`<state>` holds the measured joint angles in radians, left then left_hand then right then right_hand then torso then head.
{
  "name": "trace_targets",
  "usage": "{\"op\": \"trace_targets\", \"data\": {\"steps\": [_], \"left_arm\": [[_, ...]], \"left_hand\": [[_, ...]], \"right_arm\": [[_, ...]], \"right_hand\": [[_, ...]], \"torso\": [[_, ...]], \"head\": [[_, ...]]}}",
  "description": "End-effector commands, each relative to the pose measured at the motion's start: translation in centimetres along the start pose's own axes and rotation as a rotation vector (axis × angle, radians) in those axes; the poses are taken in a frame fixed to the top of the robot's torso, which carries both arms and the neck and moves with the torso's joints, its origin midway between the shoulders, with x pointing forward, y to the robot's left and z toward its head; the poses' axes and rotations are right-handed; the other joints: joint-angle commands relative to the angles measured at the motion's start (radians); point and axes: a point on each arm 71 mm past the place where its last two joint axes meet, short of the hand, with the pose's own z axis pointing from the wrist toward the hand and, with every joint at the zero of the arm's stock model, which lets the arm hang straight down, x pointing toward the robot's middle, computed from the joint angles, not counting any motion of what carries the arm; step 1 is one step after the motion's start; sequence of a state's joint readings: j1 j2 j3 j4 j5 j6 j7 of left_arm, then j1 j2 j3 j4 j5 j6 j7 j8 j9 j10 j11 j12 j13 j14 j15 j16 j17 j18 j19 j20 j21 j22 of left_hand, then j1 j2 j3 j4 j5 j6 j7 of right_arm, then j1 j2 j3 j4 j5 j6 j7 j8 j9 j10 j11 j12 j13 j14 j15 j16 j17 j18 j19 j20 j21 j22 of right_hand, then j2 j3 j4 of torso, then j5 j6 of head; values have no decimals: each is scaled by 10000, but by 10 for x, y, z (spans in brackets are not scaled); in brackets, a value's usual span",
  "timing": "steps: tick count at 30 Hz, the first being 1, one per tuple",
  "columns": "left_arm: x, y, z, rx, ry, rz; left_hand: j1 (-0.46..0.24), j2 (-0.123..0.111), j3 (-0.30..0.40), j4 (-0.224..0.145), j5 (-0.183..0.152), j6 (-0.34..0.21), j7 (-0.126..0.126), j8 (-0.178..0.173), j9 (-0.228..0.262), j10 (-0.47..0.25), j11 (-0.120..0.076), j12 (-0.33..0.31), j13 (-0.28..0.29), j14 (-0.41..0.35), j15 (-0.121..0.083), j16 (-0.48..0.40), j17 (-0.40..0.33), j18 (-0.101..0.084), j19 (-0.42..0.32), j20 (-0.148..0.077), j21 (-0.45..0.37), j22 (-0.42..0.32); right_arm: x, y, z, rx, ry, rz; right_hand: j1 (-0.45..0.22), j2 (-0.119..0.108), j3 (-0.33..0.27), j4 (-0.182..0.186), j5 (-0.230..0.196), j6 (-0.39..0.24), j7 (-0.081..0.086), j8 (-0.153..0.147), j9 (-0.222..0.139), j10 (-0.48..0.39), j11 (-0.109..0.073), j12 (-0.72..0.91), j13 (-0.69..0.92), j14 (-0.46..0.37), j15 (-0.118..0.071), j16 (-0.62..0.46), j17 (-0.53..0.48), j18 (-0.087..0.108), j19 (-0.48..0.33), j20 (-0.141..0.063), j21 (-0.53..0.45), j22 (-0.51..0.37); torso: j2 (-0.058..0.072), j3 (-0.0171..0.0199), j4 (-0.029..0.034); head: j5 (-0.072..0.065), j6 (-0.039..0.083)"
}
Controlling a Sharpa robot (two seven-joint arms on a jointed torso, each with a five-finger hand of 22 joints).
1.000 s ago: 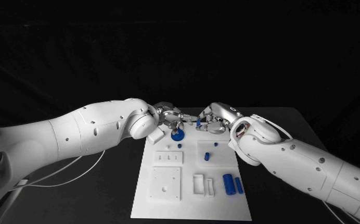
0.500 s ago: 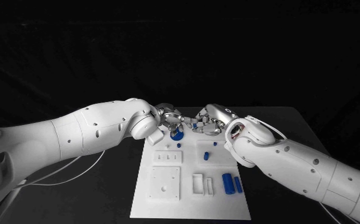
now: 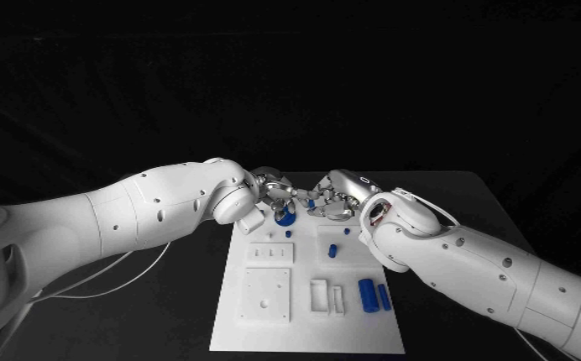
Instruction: Assemble the parts on the task board
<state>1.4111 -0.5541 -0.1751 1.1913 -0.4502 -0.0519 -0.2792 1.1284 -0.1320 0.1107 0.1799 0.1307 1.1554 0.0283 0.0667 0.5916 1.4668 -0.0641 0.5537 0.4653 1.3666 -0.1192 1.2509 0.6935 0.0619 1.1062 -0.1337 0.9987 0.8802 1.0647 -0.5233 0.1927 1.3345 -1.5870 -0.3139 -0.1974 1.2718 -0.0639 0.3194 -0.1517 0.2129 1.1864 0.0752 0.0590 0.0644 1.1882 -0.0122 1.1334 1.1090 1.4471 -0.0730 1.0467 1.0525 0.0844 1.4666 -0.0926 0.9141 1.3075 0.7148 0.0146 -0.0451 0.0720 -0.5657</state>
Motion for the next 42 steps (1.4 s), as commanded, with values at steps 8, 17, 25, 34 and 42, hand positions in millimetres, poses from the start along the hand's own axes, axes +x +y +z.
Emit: {"op": "trace_targets", "data": {"steps": [8,17,25,34,42], "left_arm": [[7,-1,2,-164,362,396],[9,0,3,-213,406,468],[9,0,3,-177,330,454],[6,1,2,-52,142,346],[7,1,1,-51,213,332]], "left_hand": [[39,-13,1,-96,-84,-47,-3,-24,-44,56,-20,-15,-3,-59,15,14,19,25,104,-16,-189,265],[77,30,-7,-175,-99,-34,-3,-22,-49,55,-23,-16,-2,-63,15,12,13,21,124,-17,-257,365],[370,755,-202,-931,54,3,-36,-27,-51,47,-46,-28,-5,-64,-3,1,-13,2,178,-30,-445,602],[632,1643,-476,-1939,1168,67,-152,-17,12,23,-95,-58,-10,-76,-40,-20,-48,-39,225,-68,-614,819],[493,1816,-396,-2397,1519,100,-232,-19,699,15,-136,-57,1,-79,-67,10,-14,-75,283,-95,-809,1065]], "right_arm": [[1,6,1,-66,-25,-103],[3,8,2,-78,53,-105],[4,10,3,-75,135,-117],[6,7,3,-12,266,-170],[6,5,3,63,311,-214]], "right_hand": [[-1,-94,38,9,78,52,-11,33,16,5,-27,-20,-1,9,-91,-6,-18,-78,242,-76,-53,1145],[6,-105,39,28,83,64,-17,35,18,14,-34,-12,6,10,-93,-9,-22,-80,252,-77,-33,1151],[6,-105,39,28,83,64,-17,35,18,14,-34,-12,6,10,-93,-9,-22,-80,252,-77,-33,1151],[14,-109,36,41,83,83,-21,36,19,10,-36,-15,3,8,-95,-19,-31,-79,252,-79,-53,1147],[29,-102,39,36,80,95,-25,36,20,5,-37,-16,4,9,-97,-17,-28,-82,253,-81,-53,1149]], "torso": [[0,27,-1],[11,25,-3],[15,20,7],[18,29,-2],[18,31,-1]], "head": [[-11,-34],[-38,-40],[-39,-61],[-41,-86],[-38,-92]]}}
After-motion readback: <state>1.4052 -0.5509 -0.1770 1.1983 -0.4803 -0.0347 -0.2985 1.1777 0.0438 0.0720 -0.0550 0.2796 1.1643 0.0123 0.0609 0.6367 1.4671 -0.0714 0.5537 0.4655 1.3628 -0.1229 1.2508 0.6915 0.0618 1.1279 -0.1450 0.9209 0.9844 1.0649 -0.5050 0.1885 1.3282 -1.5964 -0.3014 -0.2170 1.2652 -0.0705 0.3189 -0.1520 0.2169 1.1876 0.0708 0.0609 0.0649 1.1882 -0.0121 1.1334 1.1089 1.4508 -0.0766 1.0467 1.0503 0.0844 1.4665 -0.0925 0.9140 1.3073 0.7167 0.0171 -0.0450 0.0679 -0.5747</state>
